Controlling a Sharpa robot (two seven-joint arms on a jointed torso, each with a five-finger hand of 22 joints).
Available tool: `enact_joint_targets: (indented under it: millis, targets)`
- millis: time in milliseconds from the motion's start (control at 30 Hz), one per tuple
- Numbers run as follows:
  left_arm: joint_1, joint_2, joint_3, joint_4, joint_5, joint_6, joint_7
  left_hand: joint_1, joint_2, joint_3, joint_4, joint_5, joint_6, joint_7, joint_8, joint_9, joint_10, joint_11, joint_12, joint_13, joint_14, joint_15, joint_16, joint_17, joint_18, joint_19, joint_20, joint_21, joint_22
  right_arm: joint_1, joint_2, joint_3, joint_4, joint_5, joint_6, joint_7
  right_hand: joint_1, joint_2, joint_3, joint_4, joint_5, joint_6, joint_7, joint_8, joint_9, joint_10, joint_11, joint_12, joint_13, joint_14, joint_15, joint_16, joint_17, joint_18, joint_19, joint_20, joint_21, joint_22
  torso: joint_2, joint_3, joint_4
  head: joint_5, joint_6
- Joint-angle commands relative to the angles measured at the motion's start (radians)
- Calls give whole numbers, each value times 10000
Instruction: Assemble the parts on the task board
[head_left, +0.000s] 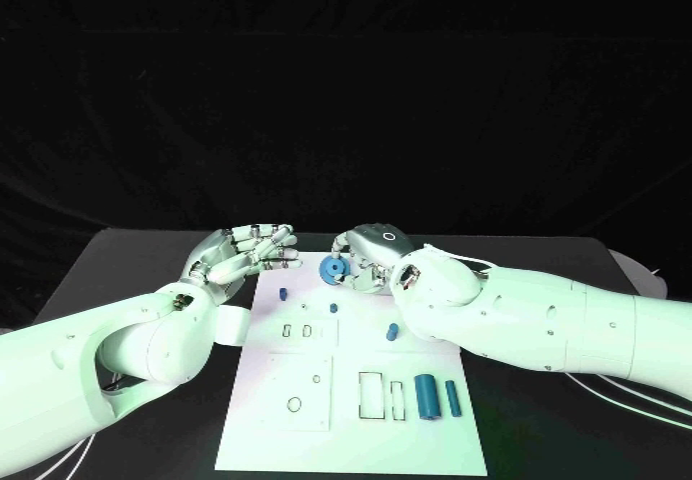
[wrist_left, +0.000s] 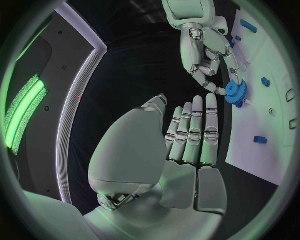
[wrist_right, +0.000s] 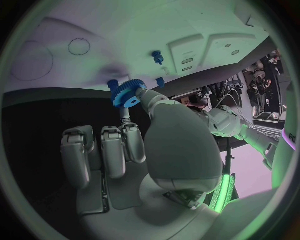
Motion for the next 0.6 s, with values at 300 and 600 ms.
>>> enact_joint_targets:
  millis: [300, 600]
  targets:
    - [13, 54, 11, 8, -48, 163, 82, -2, -6, 66, 6, -57, -28, -22, -60, -12, 36, 54, -61, -12, -24, 30, -47, 8, 140, 61, 41, -47, -13, -203, 621, -56, -714, -227, 304, 6, -71, 107, 59, 29, -2, 71, 35, -8, -3, 47, 4, 35, 1200, 905, -52, 59, 1879, -144, 1045, -45, 54, 2633, 5, 26, -7, 47, -56]
    - [14, 48, 11, -21, -48, 158, 74, 6, -7, 77, 4, -58, -26, -22, -62, -13, 42, 53, -69, -11, -25, 30, -53, 13, 141, 63, 41, -50, -17, -284, 874, -84, -1041, -166, 425, 79, -144, 70, 88, 62, -53, 43, 47, -77, -38, -7, 12, -23, 1142, 897, -50, 49, 1844, -144, 1045, -50, 54, 2633, 10, 51, -37, 99, -67]
